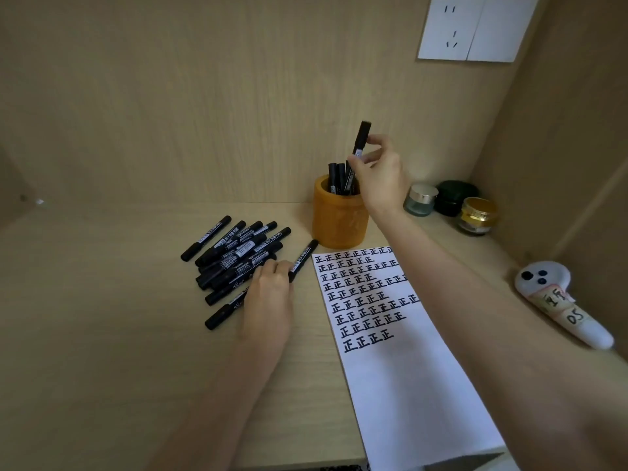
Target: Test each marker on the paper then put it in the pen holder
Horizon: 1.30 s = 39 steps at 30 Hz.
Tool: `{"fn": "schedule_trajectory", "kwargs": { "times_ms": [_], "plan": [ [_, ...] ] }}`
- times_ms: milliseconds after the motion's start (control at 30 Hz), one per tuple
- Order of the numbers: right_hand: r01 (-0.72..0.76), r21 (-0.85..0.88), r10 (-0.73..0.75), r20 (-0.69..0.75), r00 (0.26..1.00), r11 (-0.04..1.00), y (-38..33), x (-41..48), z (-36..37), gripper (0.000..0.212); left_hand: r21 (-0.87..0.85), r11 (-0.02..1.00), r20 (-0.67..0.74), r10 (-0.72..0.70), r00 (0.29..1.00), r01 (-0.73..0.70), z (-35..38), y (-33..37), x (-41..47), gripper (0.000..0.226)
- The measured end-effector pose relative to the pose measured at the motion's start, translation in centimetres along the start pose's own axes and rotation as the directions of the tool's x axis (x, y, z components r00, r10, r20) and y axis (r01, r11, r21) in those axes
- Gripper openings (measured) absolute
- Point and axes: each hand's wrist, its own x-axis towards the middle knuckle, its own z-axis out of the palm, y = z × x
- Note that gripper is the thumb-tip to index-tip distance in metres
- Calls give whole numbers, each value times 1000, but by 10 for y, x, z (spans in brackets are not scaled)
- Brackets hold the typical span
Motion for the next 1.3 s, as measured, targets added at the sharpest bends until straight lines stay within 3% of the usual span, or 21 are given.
{"fn": "schedule_trajectory", "kwargs": {
  "times_ms": [100,233,333,533,733,933,1033,1133,1200,1300],
  "plan": [
    [12,-111,-1,91,996,994,10,-5,3,49,-32,999,-19,0,1000,-1,-2,-1,-4,38],
    [32,-361,32,168,985,932,22,-7,8,31,-97,995,-40,-40,998,36,-6,-5,-8,36],
    [12,-412,78,202,976,911,26,-8,8,38,-190,980,-65,-71,995,58,-11,-5,-12,35],
    [32,-207,-16,78,997,978,26,-14,1,39,-374,923,-57,-127,990,97,-19,3,-22,35],
    [-24,-75,27,37,999,997,20,-4,5,31,-431,892,5,-147,989,135,-17,4,-30,33],
    [-53,12,53,44,998,999,24,-36,-3,20,-658,716,115,-212,970,234,-26,9,-35,29],
    [-220,160,191,179,965,962,18,-69,-24,37,-723,650,148,-184,972,233,-35,16,-38,29],
    [-385,248,241,462,853,889,10,-101,-43,50,-750,623,167,-145,975,221,-38,23,-42,28],
    [-438,256,219,591,776,862,8,-117,-50,50,-749,629,177,-108,978,205,-36,26,-44,29],
    [-494,326,211,622,754,806,11,-128,-55,31,-736,649,202,-60,978,192,-31,31,-48,30]
  ]
}}
